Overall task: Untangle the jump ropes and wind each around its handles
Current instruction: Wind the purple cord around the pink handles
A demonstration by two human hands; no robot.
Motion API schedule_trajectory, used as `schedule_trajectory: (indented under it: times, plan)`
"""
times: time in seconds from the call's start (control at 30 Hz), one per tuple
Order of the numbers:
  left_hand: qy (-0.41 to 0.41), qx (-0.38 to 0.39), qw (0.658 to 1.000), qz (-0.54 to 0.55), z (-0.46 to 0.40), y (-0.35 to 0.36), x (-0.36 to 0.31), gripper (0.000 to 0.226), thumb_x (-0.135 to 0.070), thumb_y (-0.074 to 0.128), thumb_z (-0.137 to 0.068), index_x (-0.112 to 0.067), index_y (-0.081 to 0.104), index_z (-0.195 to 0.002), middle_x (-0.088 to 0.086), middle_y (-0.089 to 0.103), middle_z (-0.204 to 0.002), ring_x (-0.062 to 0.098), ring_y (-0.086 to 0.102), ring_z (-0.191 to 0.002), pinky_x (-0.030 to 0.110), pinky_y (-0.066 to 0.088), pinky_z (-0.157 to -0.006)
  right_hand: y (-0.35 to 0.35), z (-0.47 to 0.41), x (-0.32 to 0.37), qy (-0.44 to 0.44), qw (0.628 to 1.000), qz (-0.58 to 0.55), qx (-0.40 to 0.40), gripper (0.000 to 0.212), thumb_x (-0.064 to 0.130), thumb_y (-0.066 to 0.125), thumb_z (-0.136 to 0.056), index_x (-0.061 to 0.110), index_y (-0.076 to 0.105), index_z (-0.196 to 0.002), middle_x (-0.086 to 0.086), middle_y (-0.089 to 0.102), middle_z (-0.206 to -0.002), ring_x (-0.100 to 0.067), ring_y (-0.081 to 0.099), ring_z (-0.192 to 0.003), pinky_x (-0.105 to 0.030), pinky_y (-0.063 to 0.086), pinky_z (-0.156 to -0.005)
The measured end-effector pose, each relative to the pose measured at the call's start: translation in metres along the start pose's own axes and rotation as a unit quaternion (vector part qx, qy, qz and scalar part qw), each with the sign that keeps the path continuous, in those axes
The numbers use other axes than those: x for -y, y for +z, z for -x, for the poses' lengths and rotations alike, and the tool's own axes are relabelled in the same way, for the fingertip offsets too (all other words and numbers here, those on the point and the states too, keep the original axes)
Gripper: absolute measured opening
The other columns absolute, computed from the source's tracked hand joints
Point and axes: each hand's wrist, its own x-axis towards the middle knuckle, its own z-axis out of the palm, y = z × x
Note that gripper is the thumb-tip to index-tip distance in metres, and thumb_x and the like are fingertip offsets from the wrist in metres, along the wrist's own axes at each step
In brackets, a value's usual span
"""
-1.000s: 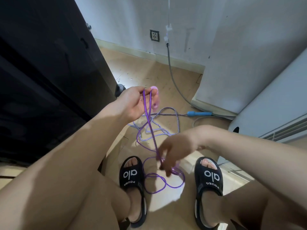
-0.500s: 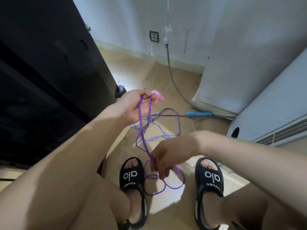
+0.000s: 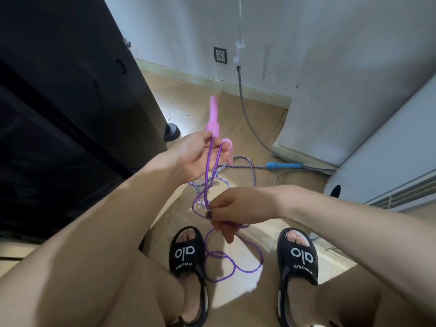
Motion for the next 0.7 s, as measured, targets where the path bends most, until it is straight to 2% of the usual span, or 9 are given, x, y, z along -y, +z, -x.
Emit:
schedule_trajectory:
  times: [0.1,0.13,0.2,0.33,0.43,0.5,0.57,0.63,0.7]
  plan:
    - [0.009,-0.005,1.000,-0.019,0.000,0.003,0.000,0.031,-0.014,0.034,-0.109,-0.010,0.045,-0.080,0.004,0.051,-0.068,0.007,0.043,-0.046,0.016,0.039,-0.046,-0.016,0.000,-0.011,0.043,0.992,0.119,-0.010,0.014,0.029,0.055,-0.096,0.028,0.066,-0.103,0.002,0.075,-0.096,-0.009,0.064,-0.082,-0.021,0.051,-0.075]
    - [0.019,-0.007,0.999,-0.034,0.000,0.003,-0.001,0.031,-0.013,0.034,-0.109,-0.012,0.043,-0.079,0.002,0.047,-0.066,0.005,0.034,-0.043,0.014,0.029,-0.041,-0.023,0.001,-0.013,0.064,0.980,0.190,-0.022,0.020,0.032,0.059,-0.094,0.030,0.065,-0.113,0.003,0.073,-0.103,-0.013,0.064,-0.091,-0.026,0.052,-0.081]
    - [0.044,-0.013,0.995,-0.093,0.000,0.004,-0.003,0.029,-0.012,0.034,-0.108,-0.015,0.040,-0.079,-0.001,0.041,-0.064,0.003,0.025,-0.039,0.014,0.016,-0.037,-0.042,0.008,-0.016,0.088,0.957,0.267,-0.070,0.025,0.030,0.066,-0.091,0.021,0.066,-0.115,0.001,0.069,-0.103,-0.019,0.061,-0.092,-0.028,0.049,-0.075]
    - [0.083,-0.028,0.956,-0.280,0.002,-0.001,-0.006,0.025,-0.013,0.040,-0.097,-0.020,0.038,-0.073,-0.003,0.038,-0.061,0.008,0.021,-0.042,0.019,0.015,-0.040,-0.081,0.032,-0.012,0.016,0.918,0.173,-0.356,0.006,0.013,0.065,-0.081,0.018,0.067,-0.082,0.004,0.068,-0.078,-0.020,0.062,-0.078,-0.024,0.046,-0.062]
    - [0.098,-0.026,0.904,-0.415,0.007,-0.002,-0.006,0.024,-0.019,0.043,-0.088,-0.023,0.036,-0.066,-0.007,0.038,-0.054,0.013,0.022,-0.046,0.023,0.017,-0.044,-0.090,0.037,-0.008,-0.101,0.841,0.142,-0.511,0.020,0.012,0.065,-0.076,0.020,0.061,-0.094,0.003,0.066,-0.091,-0.021,0.060,-0.089,-0.036,0.051,-0.079]
    - [0.110,-0.011,0.881,-0.460,0.009,0.001,-0.004,0.026,-0.020,0.045,-0.088,-0.023,0.035,-0.063,-0.010,0.038,-0.049,0.012,0.024,-0.043,0.024,0.018,-0.044,-0.089,0.039,-0.002,-0.153,0.824,0.213,-0.503,0.047,0.015,0.067,-0.070,0.020,0.059,-0.117,0.001,0.061,-0.118,-0.021,0.054,-0.113,-0.041,0.046,-0.096]
    - [0.134,0.001,0.861,-0.491,0.012,0.003,-0.003,0.030,-0.018,0.045,-0.091,-0.022,0.035,-0.063,-0.013,0.037,-0.044,0.010,0.026,-0.043,0.025,0.019,-0.043,-0.086,0.033,-0.002,-0.154,0.823,0.327,-0.439,0.074,0.031,0.070,-0.064,0.023,0.051,-0.135,0.001,0.054,-0.134,-0.022,0.044,-0.129,-0.042,0.038,-0.108]
    - [0.173,0.009,0.831,-0.529,0.013,0.005,-0.004,0.032,-0.017,0.046,-0.091,-0.021,0.035,-0.062,-0.013,0.035,-0.048,0.010,0.030,-0.046,0.021,0.023,-0.041,-0.079,0.025,-0.007,-0.095,0.862,0.345,-0.359,0.079,0.049,0.072,-0.061,0.029,0.048,-0.134,0.005,0.057,-0.125,-0.022,0.050,-0.120,-0.044,0.042,-0.103]
    - [0.206,0.017,0.812,-0.546,0.015,0.006,-0.004,0.034,-0.016,0.048,-0.090,-0.020,0.036,-0.059,-0.012,0.034,-0.054,0.007,0.031,-0.050,0.017,0.025,-0.043,-0.071,0.022,-0.011,-0.050,0.939,0.194,-0.281,0.060,0.045,0.079,-0.064,0.032,0.052,-0.116,0.008,0.062,-0.104,-0.018,0.060,-0.094,-0.046,0.054,-0.080]
